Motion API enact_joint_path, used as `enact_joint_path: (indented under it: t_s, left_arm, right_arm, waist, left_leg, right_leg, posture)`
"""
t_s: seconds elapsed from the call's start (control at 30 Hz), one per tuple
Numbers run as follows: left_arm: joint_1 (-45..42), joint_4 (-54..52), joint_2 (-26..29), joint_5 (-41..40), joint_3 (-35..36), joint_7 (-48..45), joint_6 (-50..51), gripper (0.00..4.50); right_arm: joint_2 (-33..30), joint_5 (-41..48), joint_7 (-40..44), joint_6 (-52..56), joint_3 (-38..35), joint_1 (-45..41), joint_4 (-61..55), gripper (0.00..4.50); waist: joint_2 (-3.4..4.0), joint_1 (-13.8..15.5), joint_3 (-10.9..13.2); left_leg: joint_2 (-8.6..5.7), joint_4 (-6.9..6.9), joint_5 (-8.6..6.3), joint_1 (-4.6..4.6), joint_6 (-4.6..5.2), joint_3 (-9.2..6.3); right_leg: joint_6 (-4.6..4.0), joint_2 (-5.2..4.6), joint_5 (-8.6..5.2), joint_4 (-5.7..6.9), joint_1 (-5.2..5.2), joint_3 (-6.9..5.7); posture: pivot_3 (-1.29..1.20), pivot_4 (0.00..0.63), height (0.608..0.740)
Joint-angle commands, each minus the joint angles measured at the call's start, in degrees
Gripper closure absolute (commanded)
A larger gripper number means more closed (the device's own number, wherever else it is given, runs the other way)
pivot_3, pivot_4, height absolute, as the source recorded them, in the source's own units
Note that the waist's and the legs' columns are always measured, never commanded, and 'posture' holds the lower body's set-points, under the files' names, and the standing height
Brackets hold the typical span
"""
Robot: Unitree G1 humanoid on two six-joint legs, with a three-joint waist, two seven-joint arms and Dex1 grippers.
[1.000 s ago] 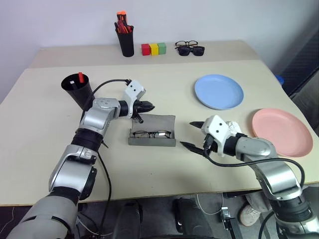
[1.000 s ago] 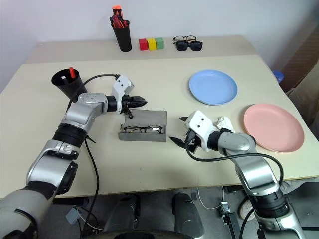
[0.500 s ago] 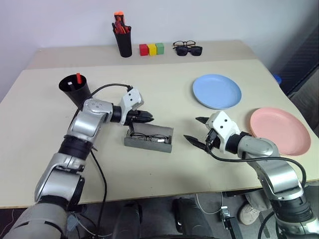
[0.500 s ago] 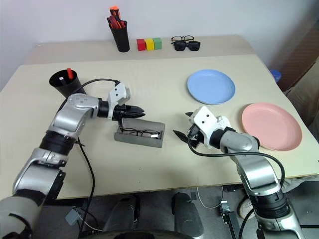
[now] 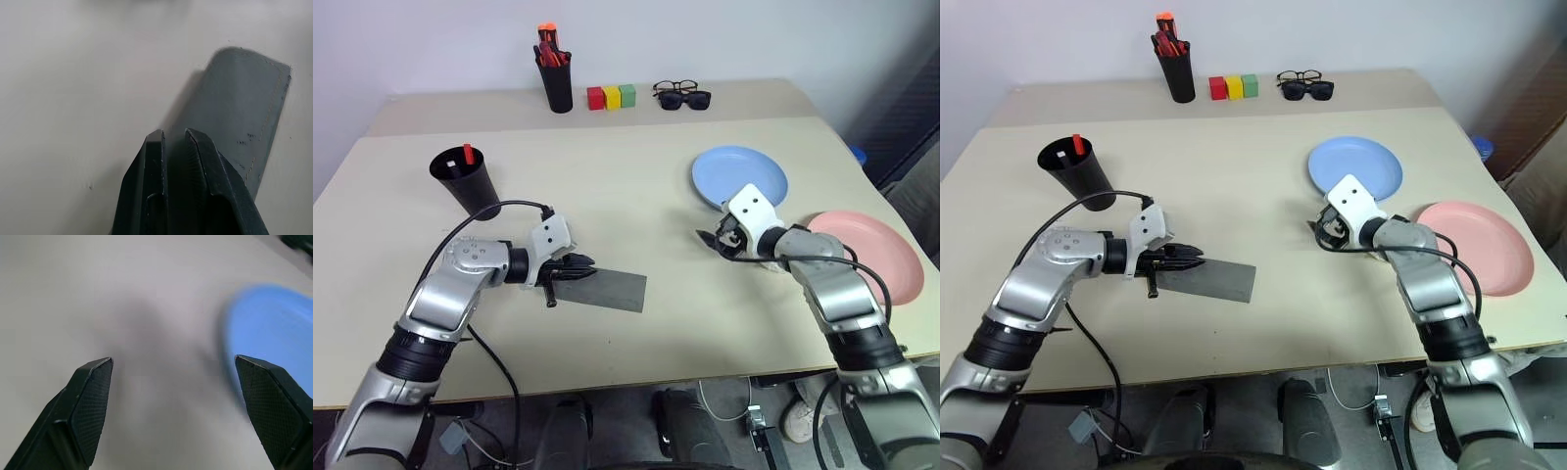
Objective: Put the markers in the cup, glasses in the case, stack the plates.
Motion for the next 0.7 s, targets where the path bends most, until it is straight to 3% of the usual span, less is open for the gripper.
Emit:
enact_joint_path:
  t_s: [0.03,0.07,0.17,0.37,0.6,0.7]
  left_arm:
    - [1.58,-5.22,-0.82,-3.57,5.38,3.31,0.19,3.87]
    - [2.38,-6.51,-1.08,-4.44,6.49,4.34,0.82,3.87]
    - [4.28,-9.51,-1.40,-6.04,8.44,7.02,2.44,3.92]
    - [7.12,-12.71,-2.00,-8.42,10.16,10.60,3.82,3.92]
    - [7.23,-17.06,-6.78,-12.67,7.24,12.55,3.83,3.92]
    - [4.75,-15.52,-10.04,-13.94,2.27,11.07,4.74,3.92]
  right_arm:
    - [0.90,-5.09,-3.20,-5.31,2.05,-5.33,9.96,0.46]
    - [1.56,-6.10,-4.28,-6.68,2.53,-7.09,13.80,0.46]
    - [2.93,-7.73,-5.86,-10.00,3.18,-10.65,21.82,1.32]
    - [2.95,-10.20,-6.46,-15.60,3.73,-12.49,25.13,4.49]
    - [-1.36,-11.92,-6.24,-17.12,0.91,-6.99,13.38,4.49]
    - [-7.73,-10.09,-3.39,-11.00,-6.31,3.36,-1.73,4.49]
  waist:
    - [0.01,-0.05,0.02]
    - [0.00,-0.04,0.02]
    - [0.02,-0.05,0.02]
    - [0.02,0.03,0.03]
    - [0.04,0.34,0.04]
    - [0.10,1.42,0.04]
  left_leg:
    - [0.00,-0.01,0.00,0.00,0.00,0.01]
    - [0.00,-0.01,0.00,-0.02,0.00,0.01]
    - [-0.01,-0.02,0.00,-0.01,0.00,0.01]
    - [-0.02,-0.01,0.00,-0.03,0.00,0.01]
    - [-0.03,-0.02,0.00,-0.06,-0.01,0.01]
    - [-0.04,0.01,0.00,-0.06,-0.01,0.01]
  right_leg:
    - [0.00,-0.01,0.00,0.00,-0.01,0.01]
    - [0.00,-0.02,0.00,0.00,-0.01,0.00]
    - [0.00,-0.03,0.01,-0.01,-0.01,0.01]
    - [0.01,-0.06,0.01,-0.02,-0.01,0.01]
    - [0.01,-0.07,0.01,-0.03,-0.01,0.00]
    - [0.02,-0.07,0.01,-0.03,0.00,0.01]
  posture:
    - [0.00,0.150,0.740]
    - [0.00,0.150,0.740]
    - [0.00,0.150,0.740]
    - [0.00,0.150,0.740]
    - [0.00,0.150,0.740]
    - [0.00,0.150,0.740]
